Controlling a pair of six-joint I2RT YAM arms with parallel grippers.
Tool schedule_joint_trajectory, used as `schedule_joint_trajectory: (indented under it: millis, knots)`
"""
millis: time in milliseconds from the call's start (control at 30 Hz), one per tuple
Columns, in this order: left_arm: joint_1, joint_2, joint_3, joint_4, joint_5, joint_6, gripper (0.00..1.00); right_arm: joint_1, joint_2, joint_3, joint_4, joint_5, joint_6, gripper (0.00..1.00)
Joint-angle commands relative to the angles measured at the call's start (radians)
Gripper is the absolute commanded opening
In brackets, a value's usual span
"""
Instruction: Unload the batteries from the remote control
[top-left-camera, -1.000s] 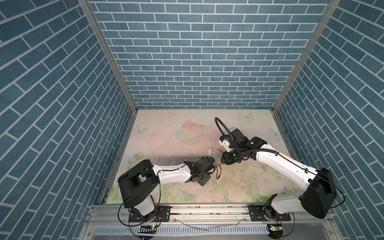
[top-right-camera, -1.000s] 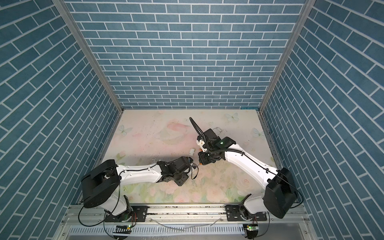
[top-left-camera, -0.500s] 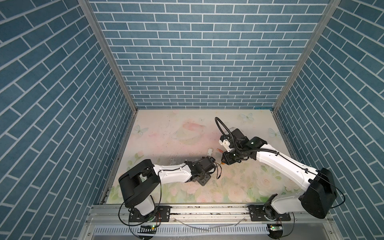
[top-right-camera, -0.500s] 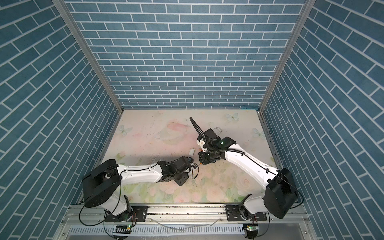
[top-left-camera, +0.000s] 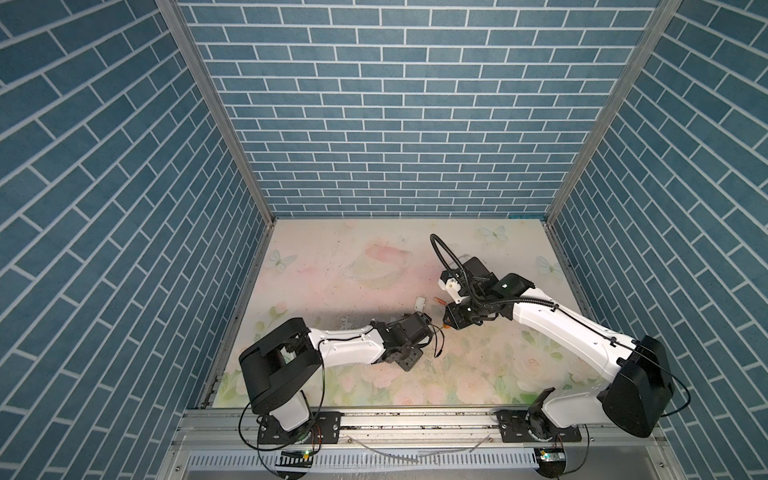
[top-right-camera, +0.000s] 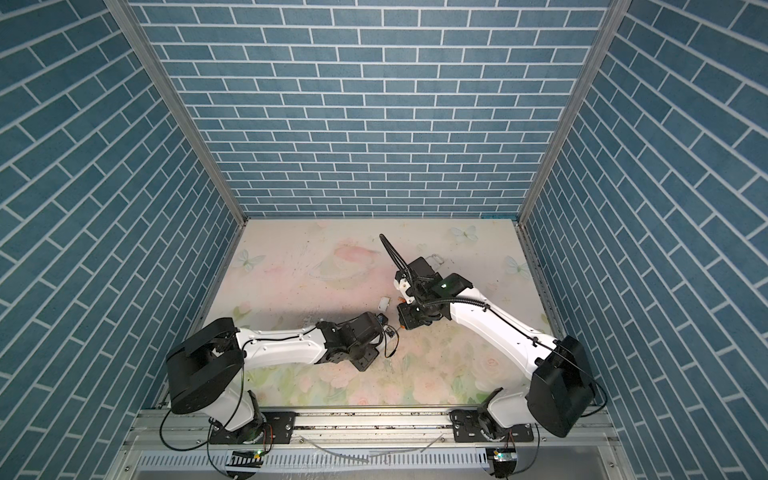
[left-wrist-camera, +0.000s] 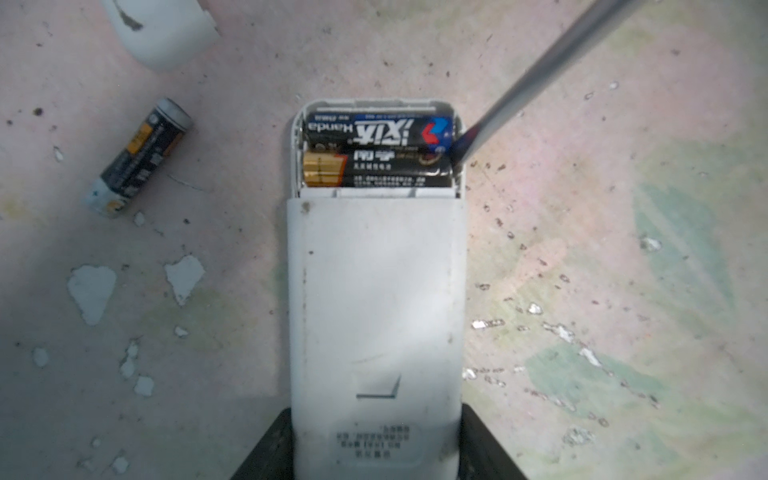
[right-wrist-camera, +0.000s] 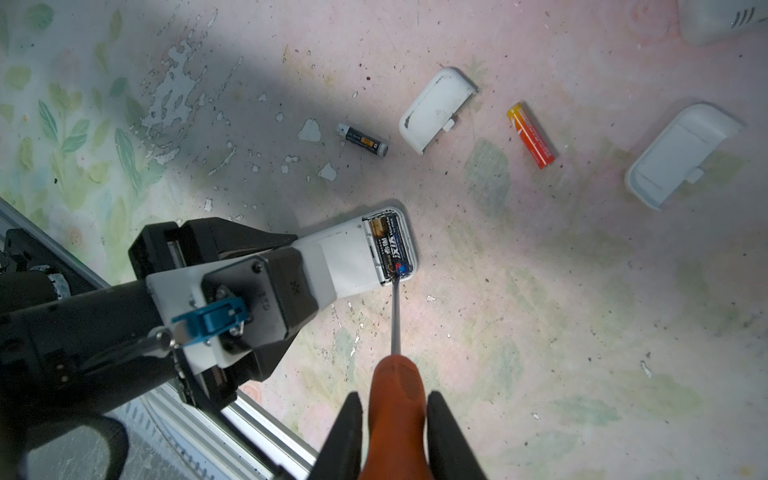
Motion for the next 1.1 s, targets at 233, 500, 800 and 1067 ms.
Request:
schedule_joint_trajectory:
  millis: [233,500,800,1067]
  knots:
    - [-0.038,0.095,-0.034,-0.044,0.090,0.042,0.41,0.008,-0.023,0.095,0.144,-0.090,-0.021,0.00]
    - [-0.042,0.100,-0.032,-0.045,0.092,0.041,0.41,0.008,-0.015,0.106,0.149,-0.095,-0.026,0.00]
    - [-0.044,0.103,-0.030,-0.044,0.093,0.041,0.41,0.008,-0.007,0.114,0.166,-0.099,-0.032,0.00]
    - [-0.046,0.105,-0.029,-0.047,0.094,0.038,0.40,0.008,-0.013,0.102,0.192,-0.079,-0.032,0.00]
